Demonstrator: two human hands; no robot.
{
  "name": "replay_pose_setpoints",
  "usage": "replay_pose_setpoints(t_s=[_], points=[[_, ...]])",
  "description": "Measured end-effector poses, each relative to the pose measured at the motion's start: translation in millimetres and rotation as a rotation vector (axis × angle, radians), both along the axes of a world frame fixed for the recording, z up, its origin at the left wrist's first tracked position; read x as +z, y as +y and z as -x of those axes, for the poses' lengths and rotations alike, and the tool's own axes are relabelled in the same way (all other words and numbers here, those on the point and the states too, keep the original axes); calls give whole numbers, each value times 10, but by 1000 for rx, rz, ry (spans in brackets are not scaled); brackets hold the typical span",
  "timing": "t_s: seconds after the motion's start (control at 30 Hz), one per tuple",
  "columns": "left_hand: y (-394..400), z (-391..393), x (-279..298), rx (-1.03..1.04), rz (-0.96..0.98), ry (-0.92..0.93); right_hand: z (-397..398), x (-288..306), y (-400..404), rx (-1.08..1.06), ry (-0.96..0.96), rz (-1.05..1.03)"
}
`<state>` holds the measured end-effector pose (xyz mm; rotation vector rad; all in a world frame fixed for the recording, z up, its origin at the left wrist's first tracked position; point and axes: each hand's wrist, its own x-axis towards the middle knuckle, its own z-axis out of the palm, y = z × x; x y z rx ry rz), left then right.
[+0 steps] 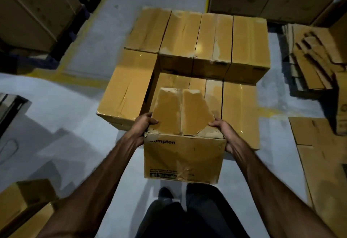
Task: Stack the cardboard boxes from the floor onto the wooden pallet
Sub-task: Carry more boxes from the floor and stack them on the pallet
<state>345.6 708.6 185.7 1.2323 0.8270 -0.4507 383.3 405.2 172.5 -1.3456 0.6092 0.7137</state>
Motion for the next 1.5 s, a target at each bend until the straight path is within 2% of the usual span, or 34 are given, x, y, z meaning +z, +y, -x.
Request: replay_pose_setpoints(t_s=[0.17,0.33,0.7,0.83,0.97,1.03,1.27,1.37,1.5], points=[[172,-284,-275,21,-3,-10,-346,-367,162,20,-5,-36],[337,-550,-715,82,-36,7,-677,-821,292,19,-18,17],[603,-1136,-1781,32,-242,-8,-1034,-1586,545,-57,69,68],[735,-1140,-2194,48,-331,-6,-939,-2057,812,-84,130,114],[807,-947,-2620,-45,-330,32,-780,-2451,1030,-175,204,92],[818,-899,-2753,-116,-444,40,-758,-2585,1053,-223,209,122],[772,-1186,-3119,-271,-590,-208,-1134,-2899,1058,-63,-11,414],[728,-1398,-3183,-227,-615,-202,-1340,-2984,1086,16,-81,505],[731,-1546,-3324,-241,-685,-149,-1417,-3100,1045,83,-96,477]])
